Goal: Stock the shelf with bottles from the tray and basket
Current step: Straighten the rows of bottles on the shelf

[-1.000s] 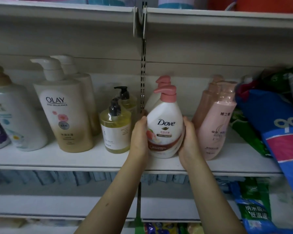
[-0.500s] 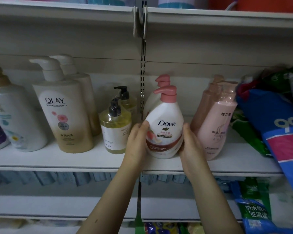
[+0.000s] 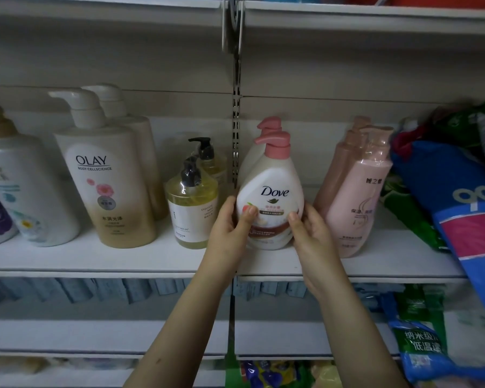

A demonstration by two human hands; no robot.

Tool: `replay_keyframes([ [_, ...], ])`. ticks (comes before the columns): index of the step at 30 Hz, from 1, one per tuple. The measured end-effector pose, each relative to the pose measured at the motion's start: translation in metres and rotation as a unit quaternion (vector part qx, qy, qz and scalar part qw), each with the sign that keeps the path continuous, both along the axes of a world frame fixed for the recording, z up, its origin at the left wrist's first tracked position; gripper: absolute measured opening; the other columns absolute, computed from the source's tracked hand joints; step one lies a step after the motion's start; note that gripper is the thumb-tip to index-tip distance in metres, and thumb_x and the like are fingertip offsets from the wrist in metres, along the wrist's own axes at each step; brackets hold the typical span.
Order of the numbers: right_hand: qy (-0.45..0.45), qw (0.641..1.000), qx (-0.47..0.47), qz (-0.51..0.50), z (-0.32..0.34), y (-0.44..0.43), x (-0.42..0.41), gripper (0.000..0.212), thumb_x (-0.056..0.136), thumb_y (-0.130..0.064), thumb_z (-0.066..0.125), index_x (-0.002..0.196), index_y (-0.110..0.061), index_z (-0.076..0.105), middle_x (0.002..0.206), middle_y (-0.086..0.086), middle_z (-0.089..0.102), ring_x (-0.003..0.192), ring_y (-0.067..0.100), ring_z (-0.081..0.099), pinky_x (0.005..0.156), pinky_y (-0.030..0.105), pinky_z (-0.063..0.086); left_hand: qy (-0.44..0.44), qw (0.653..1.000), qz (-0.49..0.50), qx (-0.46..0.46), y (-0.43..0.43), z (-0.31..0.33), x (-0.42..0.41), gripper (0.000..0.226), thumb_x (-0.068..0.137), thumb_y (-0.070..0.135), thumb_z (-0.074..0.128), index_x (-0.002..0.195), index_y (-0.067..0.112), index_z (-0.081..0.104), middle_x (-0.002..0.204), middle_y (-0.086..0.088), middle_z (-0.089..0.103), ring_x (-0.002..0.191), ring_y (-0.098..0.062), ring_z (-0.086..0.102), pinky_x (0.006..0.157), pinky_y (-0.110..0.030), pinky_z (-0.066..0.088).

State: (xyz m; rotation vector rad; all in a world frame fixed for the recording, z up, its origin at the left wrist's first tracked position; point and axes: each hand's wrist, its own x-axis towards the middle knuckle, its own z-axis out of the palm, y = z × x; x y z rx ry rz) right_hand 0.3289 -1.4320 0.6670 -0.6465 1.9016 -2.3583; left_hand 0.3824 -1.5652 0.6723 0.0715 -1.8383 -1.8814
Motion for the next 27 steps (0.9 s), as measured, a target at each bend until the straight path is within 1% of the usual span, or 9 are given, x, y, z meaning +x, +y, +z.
replay_keyframes([
  [3, 0.007, 1.000, 0.004, -0.005, -0.002, -0.004, -0.005, 0.026, 0.100, -0.013, 0.049, 0.121, -0.027, 0.055, 0.118, -0.006, 0.068, 0.111, 0.004, 0.063, 0.091, 0.020, 0.049, -0.008, 1.000, 0.016, 0.005, 0.002, 0.001, -0.004, 0.024, 0.096, 0.026, 0.057, 0.117, 0.015, 0.057, 0.112, 0.001, 0.070, 0.105, -0.010, 0.066, 0.086, -0.027, 0.055],
  [6, 0.016, 1.000, 0.009, -0.001, -0.004, -0.004, -0.005, 0.027, 0.100, -0.015, 0.048, 0.125, -0.024, 0.054, 0.120, -0.005, 0.067, 0.113, 0.005, 0.062, 0.091, 0.020, 0.049, -0.005, 1.000, 0.026, 0.006, 0.002, -0.001, -0.004, 0.023, 0.096, 0.028, 0.058, 0.116, 0.017, 0.058, 0.112, 0.003, 0.070, 0.105, -0.009, 0.066, 0.088, -0.028, 0.055],
  [10, 0.011, 1.000, 0.016, -0.014, -0.005, -0.004, -0.001, 0.028, 0.101, -0.019, 0.048, 0.127, -0.026, 0.054, 0.119, -0.007, 0.067, 0.112, 0.004, 0.063, 0.088, 0.018, 0.050, -0.027, 0.999, 0.031, 0.008, 0.004, -0.003, 0.000, 0.028, 0.093, 0.039, 0.059, 0.116, 0.023, 0.060, 0.112, 0.007, 0.070, 0.103, -0.004, 0.066, 0.092, -0.029, 0.054],
  [14, -0.003, 0.999, 0.033, -0.031, 0.000, -0.006, 0.004, 0.030, 0.101, -0.021, 0.048, 0.129, -0.027, 0.053, 0.121, -0.007, 0.066, 0.112, 0.003, 0.062, 0.094, 0.022, 0.050, -0.040, 0.999, 0.030, 0.000, 0.004, -0.001, 0.003, 0.025, 0.093, 0.041, 0.059, 0.113, 0.026, 0.060, 0.110, 0.008, 0.070, 0.101, -0.002, 0.065, 0.091, -0.026, 0.054],
  [17, -0.033, 0.998, 0.031, -0.050, 0.004, -0.006, 0.010, 0.030, 0.101, -0.020, 0.048, 0.130, -0.021, 0.055, 0.123, -0.003, 0.066, 0.113, 0.006, 0.062, 0.098, 0.026, 0.048, -0.054, 0.998, 0.028, -0.004, 0.004, 0.002, 0.008, 0.027, 0.093, 0.043, 0.057, 0.114, 0.025, 0.059, 0.111, 0.007, 0.069, 0.103, -0.003, 0.065, 0.091, -0.025, 0.054],
  [21, -0.087, 0.989, 0.023, -0.120, 0.000, -0.002, 0.022, 0.049, 0.099, -0.030, 0.052, 0.146, -0.019, 0.041, 0.147, -0.002, 0.046, 0.131, 0.011, 0.045, 0.112, 0.033, 0.034, -0.083, 0.996, 0.009, -0.016, 0.000, 0.014, 0.021, 0.040, 0.094, 0.049, 0.051, 0.120, 0.021, 0.059, 0.116, 0.007, 0.066, 0.105, -0.004, 0.061, 0.098, -0.030, 0.051],
  [23, -0.108, 0.985, 0.022, -0.134, -0.002, 0.003, 0.035, 0.052, 0.099, -0.035, 0.052, 0.147, -0.023, 0.038, 0.149, -0.005, 0.042, 0.134, 0.012, 0.041, 0.112, 0.031, 0.030, -0.092, 0.996, -0.010, -0.003, 0.001, 0.018, 0.034, 0.038, 0.096, 0.050, 0.049, 0.122, 0.025, 0.058, 0.116, 0.011, 0.065, 0.101, 0.006, 0.059, 0.097, -0.022, 0.049],
  [25, -0.128, 0.982, 0.004, -0.142, -0.005, 0.010, 0.050, 0.051, 0.098, -0.034, 0.054, 0.146, -0.025, 0.040, 0.148, -0.006, 0.043, 0.132, 0.012, 0.043, 0.109, 0.029, 0.032, -0.098, 0.995, -0.022, 0.013, 0.006, 0.020, 0.050, 0.030, 0.098, 0.046, 0.045, 0.121, 0.030, 0.056, 0.108, 0.019, 0.060, 0.090, 0.016, 0.056, 0.083, -0.005, 0.045],
  [27, -0.132, 0.979, -0.010, -0.155, -0.005, 0.017, 0.065, 0.048, 0.098, -0.033, 0.055, 0.144, -0.025, 0.043, 0.146, -0.003, 0.046, 0.129, 0.014, 0.047, 0.110, 0.029, 0.034, -0.106, 0.994, -0.009, 0.004, 0.012, 0.018, 0.063, 0.037, 0.099, 0.045, 0.043, 0.128, 0.024, 0.052, 0.111, 0.014, 0.056, 0.101, 0.004, 0.055, 0.083, -0.011, 0.040],
])
